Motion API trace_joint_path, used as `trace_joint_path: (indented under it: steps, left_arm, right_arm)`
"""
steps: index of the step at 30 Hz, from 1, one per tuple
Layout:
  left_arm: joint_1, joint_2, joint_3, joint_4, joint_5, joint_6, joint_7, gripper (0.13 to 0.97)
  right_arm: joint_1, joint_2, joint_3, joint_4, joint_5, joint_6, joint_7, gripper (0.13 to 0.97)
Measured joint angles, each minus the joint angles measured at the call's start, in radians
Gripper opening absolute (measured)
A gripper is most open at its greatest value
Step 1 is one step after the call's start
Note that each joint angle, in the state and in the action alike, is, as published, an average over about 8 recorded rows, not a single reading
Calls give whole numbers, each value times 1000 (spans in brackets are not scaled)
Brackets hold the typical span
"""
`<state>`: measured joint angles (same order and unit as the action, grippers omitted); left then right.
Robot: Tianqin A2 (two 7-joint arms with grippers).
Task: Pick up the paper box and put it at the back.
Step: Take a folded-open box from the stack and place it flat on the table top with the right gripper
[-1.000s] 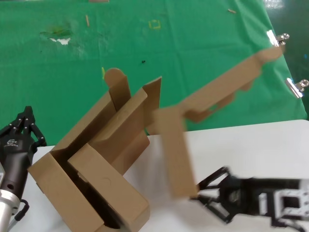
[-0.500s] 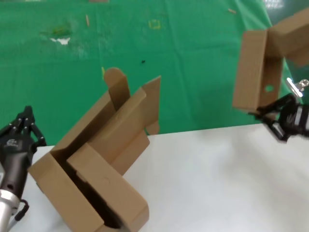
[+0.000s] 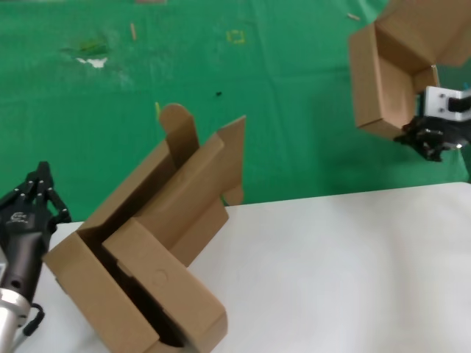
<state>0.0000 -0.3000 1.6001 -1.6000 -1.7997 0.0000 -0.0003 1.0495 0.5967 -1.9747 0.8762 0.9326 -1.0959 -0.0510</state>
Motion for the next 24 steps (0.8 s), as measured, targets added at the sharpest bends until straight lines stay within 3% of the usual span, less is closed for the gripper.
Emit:
trace_joint_path:
  steps: [10,24]
  left_arm:
    - [0,0,0,0,0,0,0,140]
    - [0,0,0,0,0,0,0,140]
  right_arm:
    - [312,-186,-206,-396,-112,-111,8,138]
    - [412,-391,-336,-678,-129,-43,78,137]
